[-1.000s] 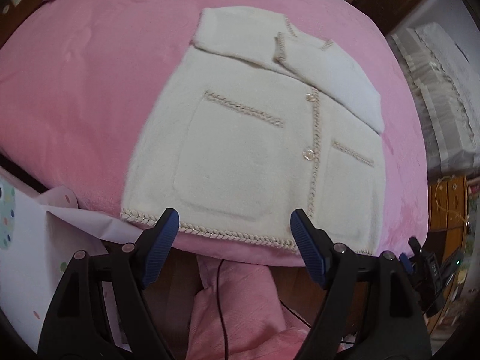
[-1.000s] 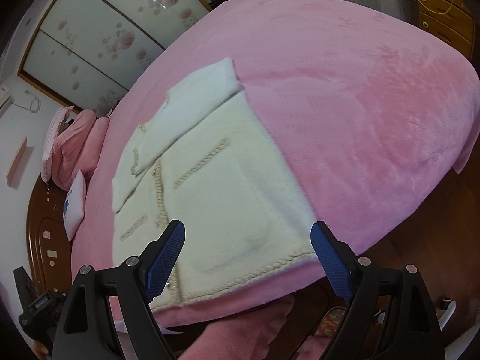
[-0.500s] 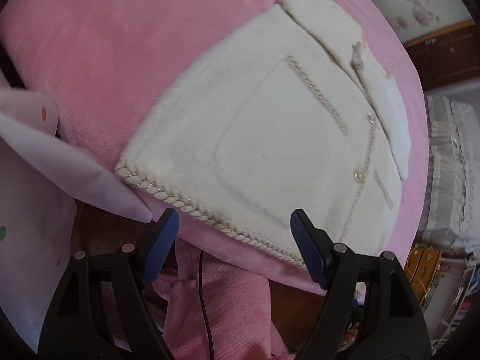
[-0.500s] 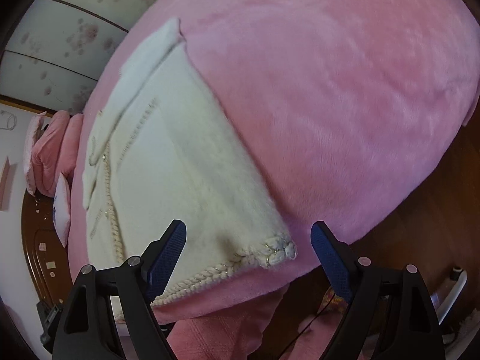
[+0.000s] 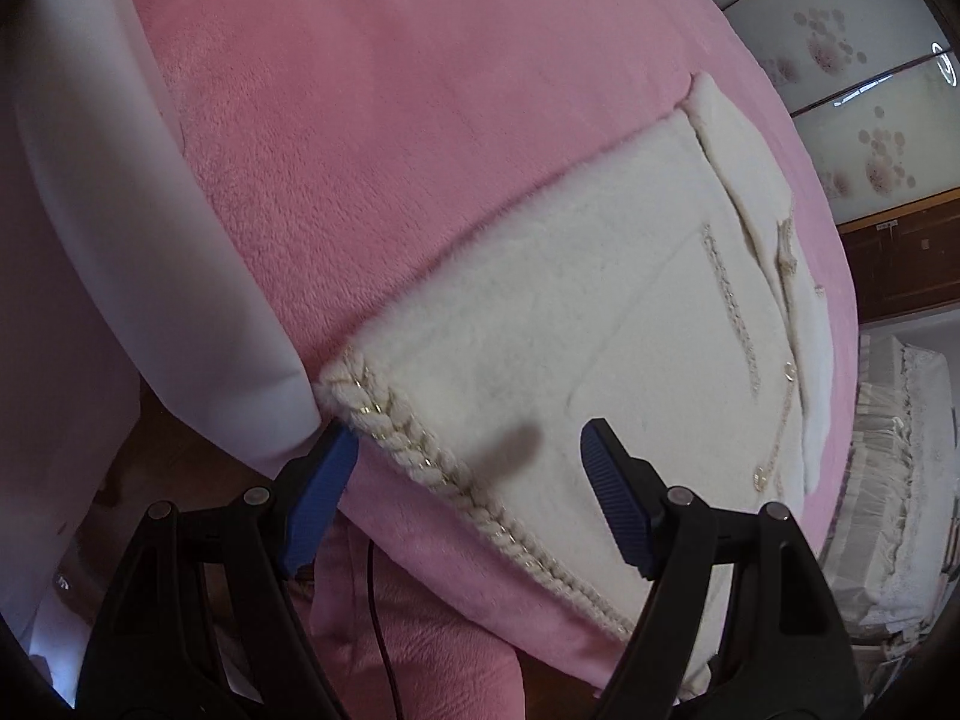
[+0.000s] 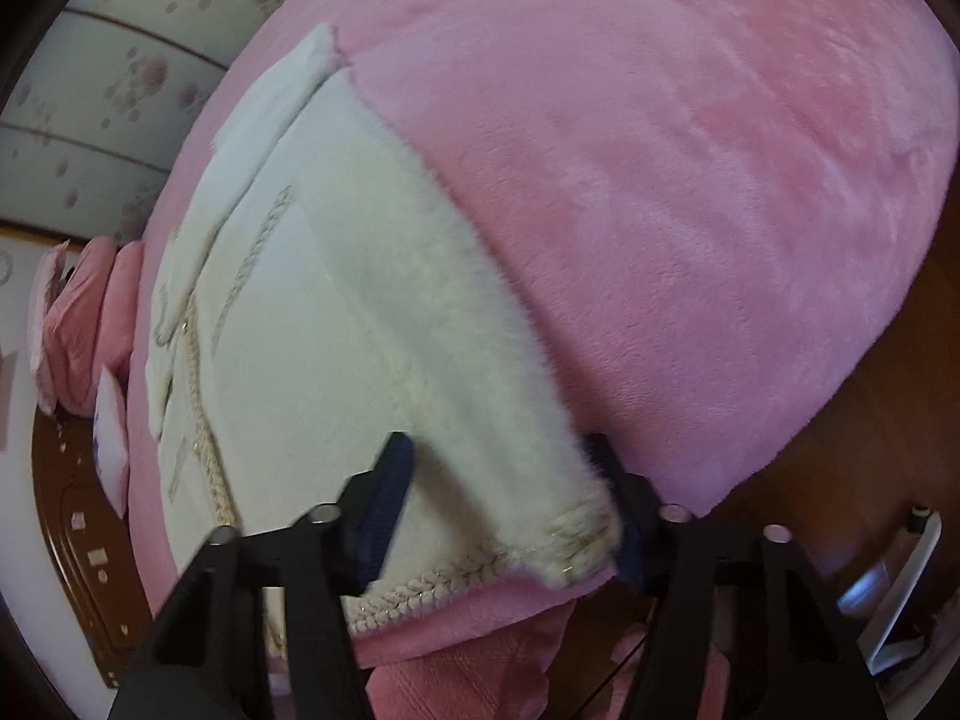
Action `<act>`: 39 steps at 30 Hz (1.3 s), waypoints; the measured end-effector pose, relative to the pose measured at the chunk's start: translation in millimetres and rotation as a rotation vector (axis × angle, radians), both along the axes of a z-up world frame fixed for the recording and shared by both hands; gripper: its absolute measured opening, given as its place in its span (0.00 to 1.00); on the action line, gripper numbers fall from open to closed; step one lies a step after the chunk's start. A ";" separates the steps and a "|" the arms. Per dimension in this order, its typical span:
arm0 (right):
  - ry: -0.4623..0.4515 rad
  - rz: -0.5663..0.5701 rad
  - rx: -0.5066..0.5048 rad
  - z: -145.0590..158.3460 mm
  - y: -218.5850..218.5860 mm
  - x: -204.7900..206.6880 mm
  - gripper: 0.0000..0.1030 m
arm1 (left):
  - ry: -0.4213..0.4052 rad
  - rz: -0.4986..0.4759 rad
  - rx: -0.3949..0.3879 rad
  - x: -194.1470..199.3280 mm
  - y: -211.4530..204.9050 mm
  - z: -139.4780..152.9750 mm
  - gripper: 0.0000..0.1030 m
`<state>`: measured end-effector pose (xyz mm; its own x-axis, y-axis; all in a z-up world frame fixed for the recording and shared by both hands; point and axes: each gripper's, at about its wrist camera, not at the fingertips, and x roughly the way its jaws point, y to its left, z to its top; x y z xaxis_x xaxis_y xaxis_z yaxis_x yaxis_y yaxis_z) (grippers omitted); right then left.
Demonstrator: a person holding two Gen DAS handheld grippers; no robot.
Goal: Fold large clothes
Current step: 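Move both tools to the cardigan hem and grasp the hem corners, then lift the hem with both tools and fold it toward the collar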
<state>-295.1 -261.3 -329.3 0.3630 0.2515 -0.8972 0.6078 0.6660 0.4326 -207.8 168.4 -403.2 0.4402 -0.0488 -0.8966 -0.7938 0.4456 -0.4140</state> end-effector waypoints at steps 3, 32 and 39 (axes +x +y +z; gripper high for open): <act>0.005 -0.034 0.014 -2.7 0.6 5.5 0.52 | 0.022 -0.003 0.063 2.6 -0.9 -5.9 0.72; -0.380 -0.010 0.459 65.5 54.8 114.8 0.17 | -0.295 -0.084 0.002 126.3 -28.8 96.1 0.07; -0.553 -0.076 0.492 116.2 43.2 174.9 0.17 | -0.489 -0.069 0.016 197.2 -15.1 158.2 0.06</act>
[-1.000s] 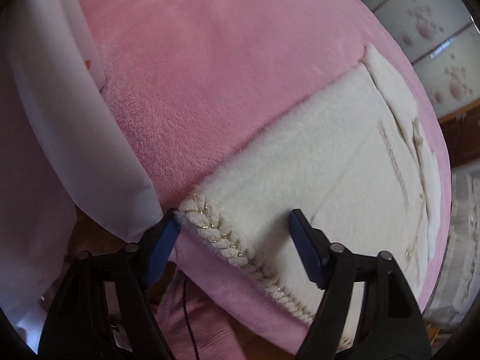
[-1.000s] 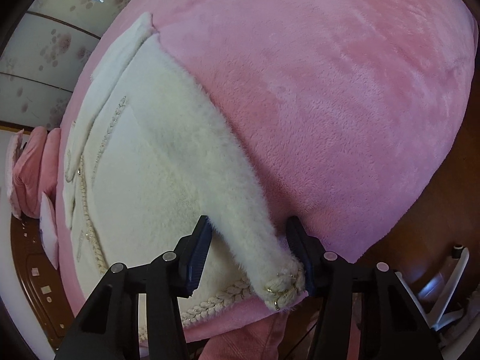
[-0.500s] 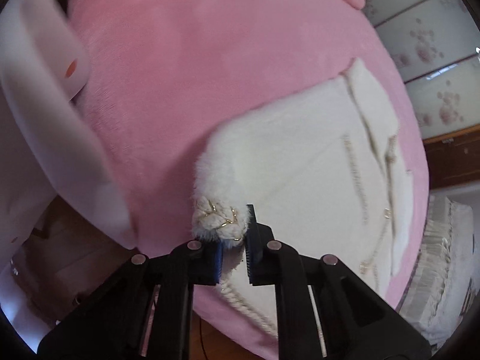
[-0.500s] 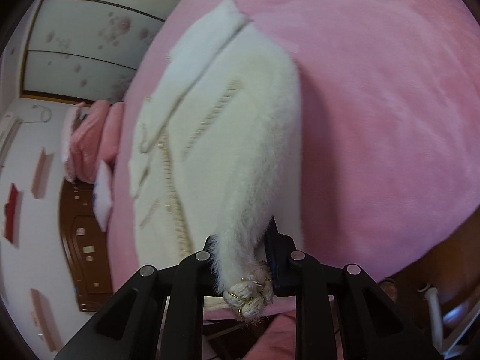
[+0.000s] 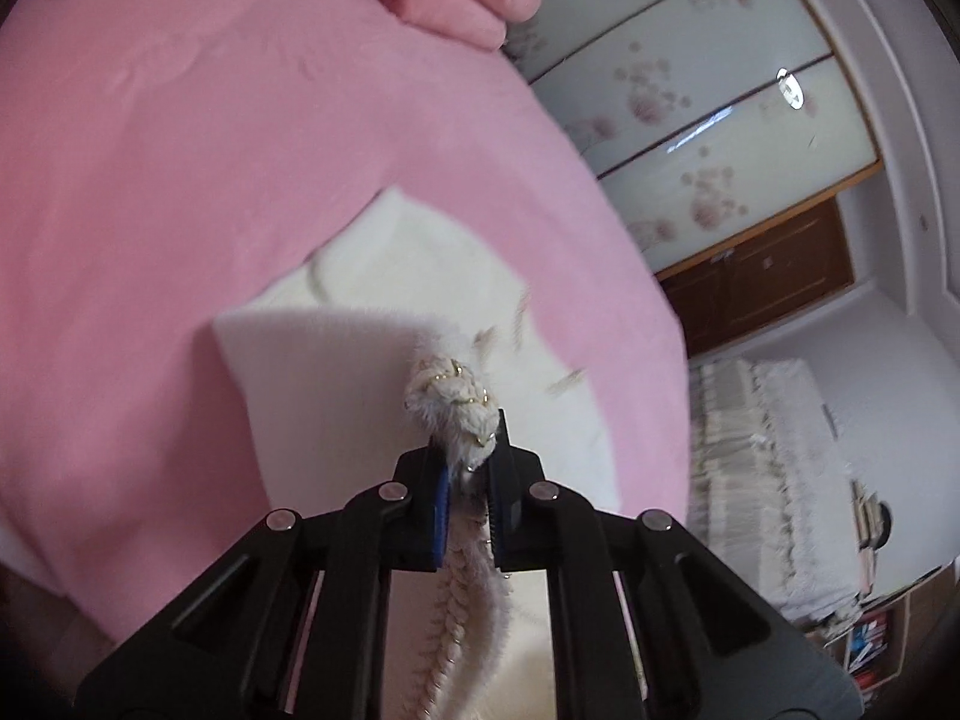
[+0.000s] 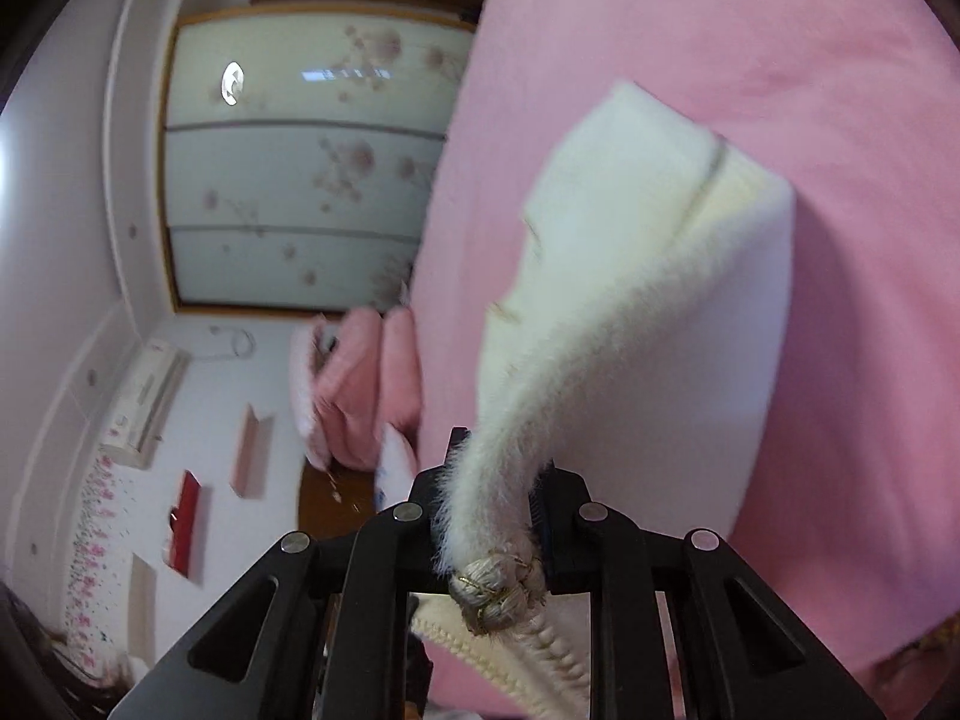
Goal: Fold large clothes
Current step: 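Lift the hem with both tools and fold it toward the collar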
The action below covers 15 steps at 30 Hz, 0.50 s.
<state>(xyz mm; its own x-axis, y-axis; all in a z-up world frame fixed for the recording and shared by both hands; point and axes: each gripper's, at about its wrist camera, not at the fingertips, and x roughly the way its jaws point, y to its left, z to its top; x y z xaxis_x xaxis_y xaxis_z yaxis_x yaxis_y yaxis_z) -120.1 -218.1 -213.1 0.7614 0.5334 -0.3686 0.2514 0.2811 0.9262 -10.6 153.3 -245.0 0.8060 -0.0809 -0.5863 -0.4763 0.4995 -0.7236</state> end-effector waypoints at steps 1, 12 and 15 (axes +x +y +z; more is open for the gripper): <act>-0.026 -0.022 -0.006 6.6 -2.0 10.7 0.16 | -0.030 0.010 0.003 12.3 6.8 7.2 0.06; -0.111 -0.127 -0.174 56.9 -33.4 150.1 0.16 | -0.085 0.034 0.005 145.7 92.4 35.4 0.06; -0.094 -0.173 -0.183 52.3 -38.6 185.2 0.16 | -0.058 0.007 0.009 193.8 111.7 34.2 0.06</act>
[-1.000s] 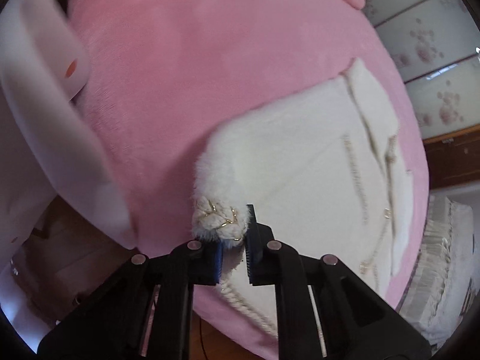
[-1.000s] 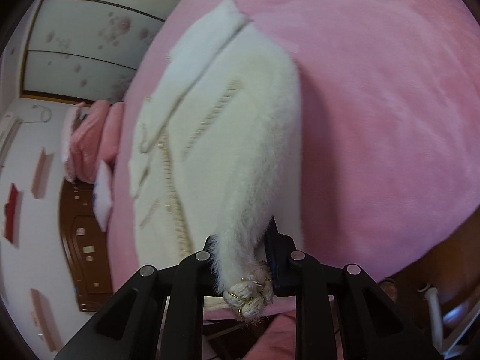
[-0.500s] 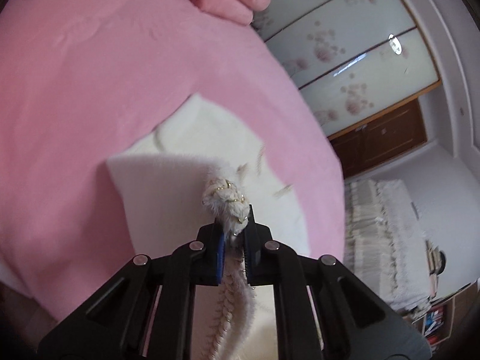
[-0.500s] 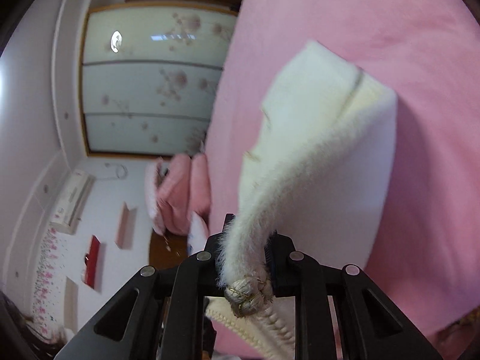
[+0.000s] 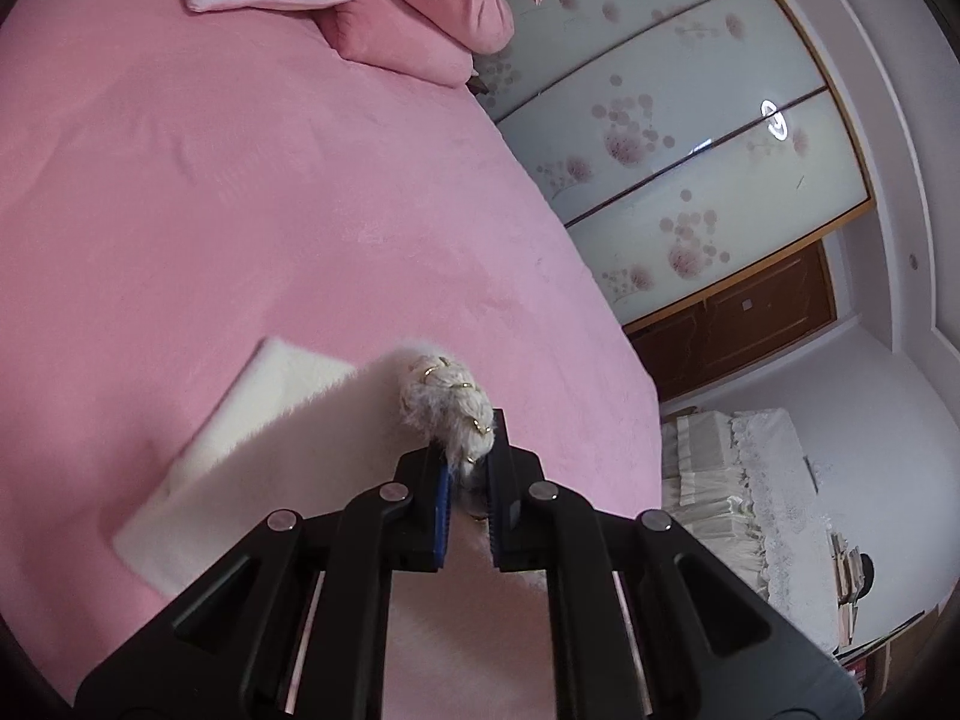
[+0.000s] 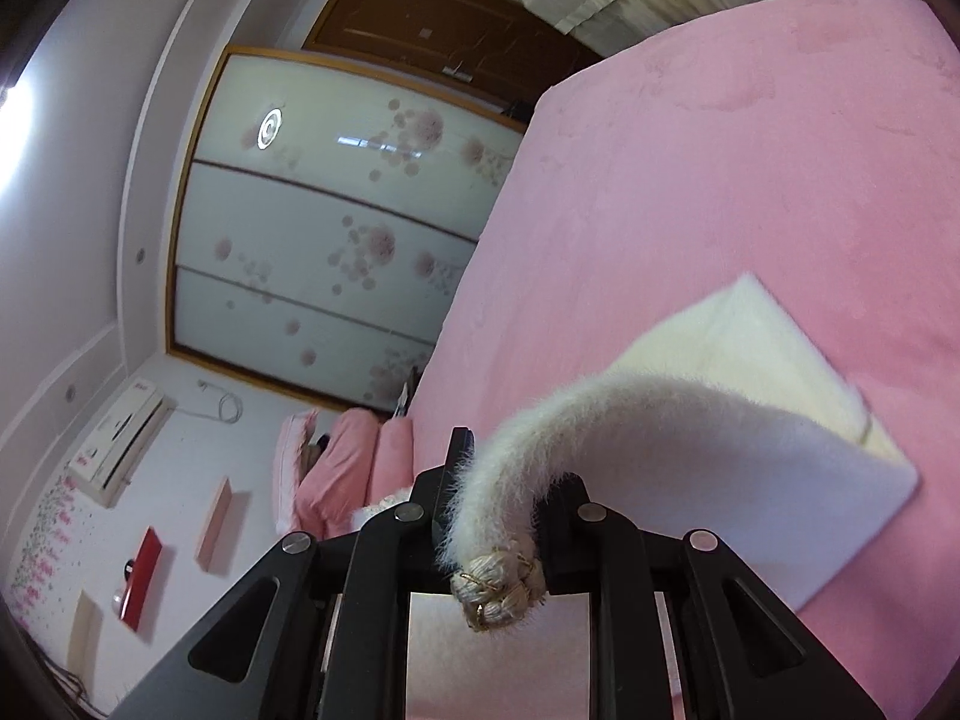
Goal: Fold large clothes
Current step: 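Lift the hem with both tools and fold it toward the collar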
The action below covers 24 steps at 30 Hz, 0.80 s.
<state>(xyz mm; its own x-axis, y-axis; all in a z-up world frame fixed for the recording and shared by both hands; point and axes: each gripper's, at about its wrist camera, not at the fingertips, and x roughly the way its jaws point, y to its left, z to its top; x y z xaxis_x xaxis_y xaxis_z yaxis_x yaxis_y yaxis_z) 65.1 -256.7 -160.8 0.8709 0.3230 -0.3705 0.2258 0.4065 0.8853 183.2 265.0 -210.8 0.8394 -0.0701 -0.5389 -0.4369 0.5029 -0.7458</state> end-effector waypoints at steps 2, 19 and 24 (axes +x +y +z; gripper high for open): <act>0.024 -0.025 -0.017 -4.9 -2.9 26.0 0.16 | 0.013 -0.025 0.010 30.8 6.0 -6.6 0.06; 0.243 0.121 -0.249 -69.8 2.5 186.5 0.53 | 0.278 -0.210 0.245 167.1 -17.9 -70.1 0.31; 0.251 0.232 -0.249 -80.3 25.4 207.9 0.53 | 0.320 -0.295 0.373 137.8 -62.8 -73.9 0.55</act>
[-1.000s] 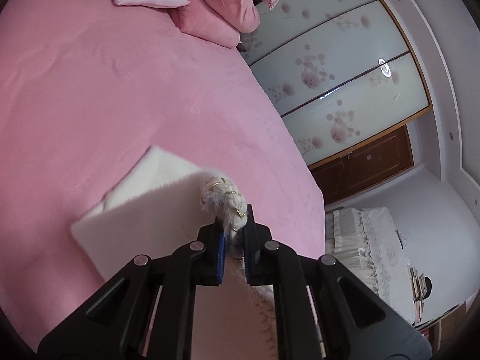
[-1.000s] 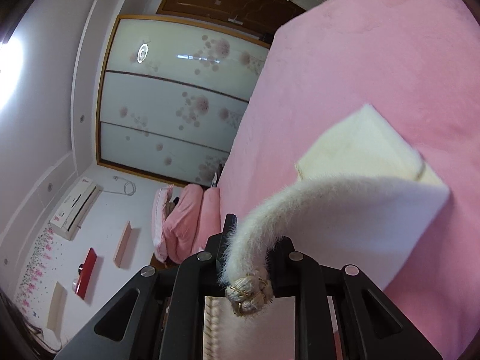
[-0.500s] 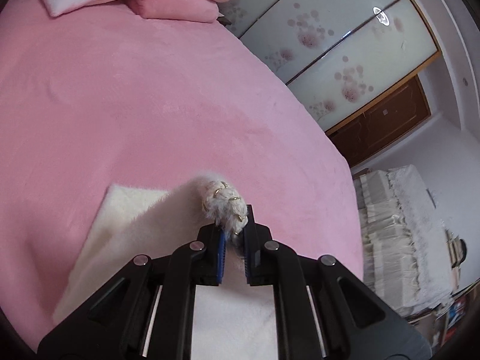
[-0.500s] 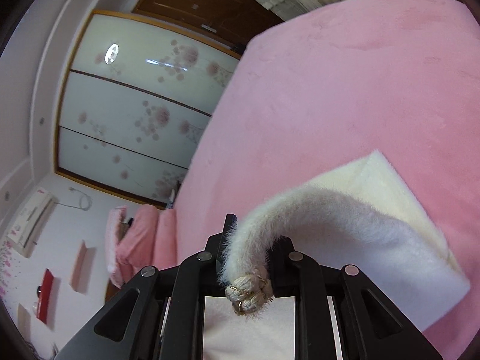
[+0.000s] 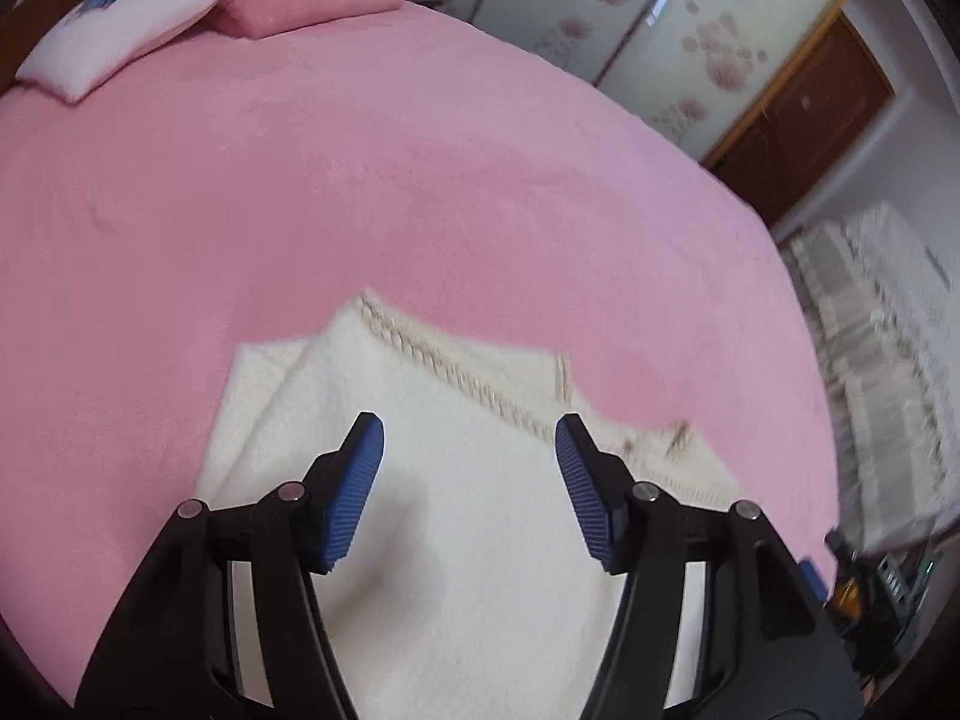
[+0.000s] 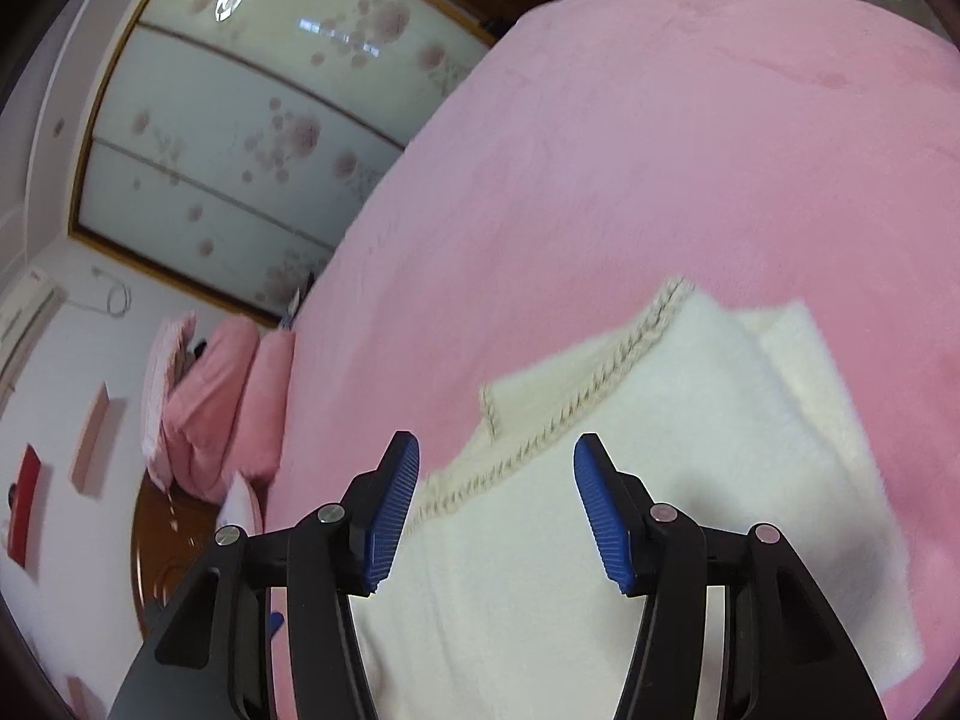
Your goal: Fold large clothes
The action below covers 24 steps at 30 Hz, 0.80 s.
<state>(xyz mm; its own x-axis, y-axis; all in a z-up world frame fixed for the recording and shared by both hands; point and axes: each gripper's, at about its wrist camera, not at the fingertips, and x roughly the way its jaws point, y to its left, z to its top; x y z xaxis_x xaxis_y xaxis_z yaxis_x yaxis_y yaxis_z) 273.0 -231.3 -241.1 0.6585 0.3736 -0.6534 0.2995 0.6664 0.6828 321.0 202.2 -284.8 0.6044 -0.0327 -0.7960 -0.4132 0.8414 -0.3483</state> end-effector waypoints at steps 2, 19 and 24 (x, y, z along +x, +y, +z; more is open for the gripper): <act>0.003 0.053 -0.018 -4.6 13.2 -1.6 0.53 | 0.038 -0.066 0.016 -6.1 -19.9 -7.7 0.55; 0.410 0.607 0.180 -155.0 176.6 -63.1 0.01 | 0.438 -0.208 -0.021 -68.7 -88.5 -128.9 0.11; 0.380 0.543 -0.022 -146.1 119.1 -59.4 0.00 | 0.466 -0.139 0.253 -86.9 -50.8 -129.6 0.09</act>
<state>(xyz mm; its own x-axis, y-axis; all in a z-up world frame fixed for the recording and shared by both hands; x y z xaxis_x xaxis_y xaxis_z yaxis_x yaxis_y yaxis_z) 213.6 -112.2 -387.2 0.1031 0.5715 -0.8141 0.1345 0.8030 0.5807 234.1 151.4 -414.4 0.1896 0.1402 -0.9718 -0.3547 0.9327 0.0653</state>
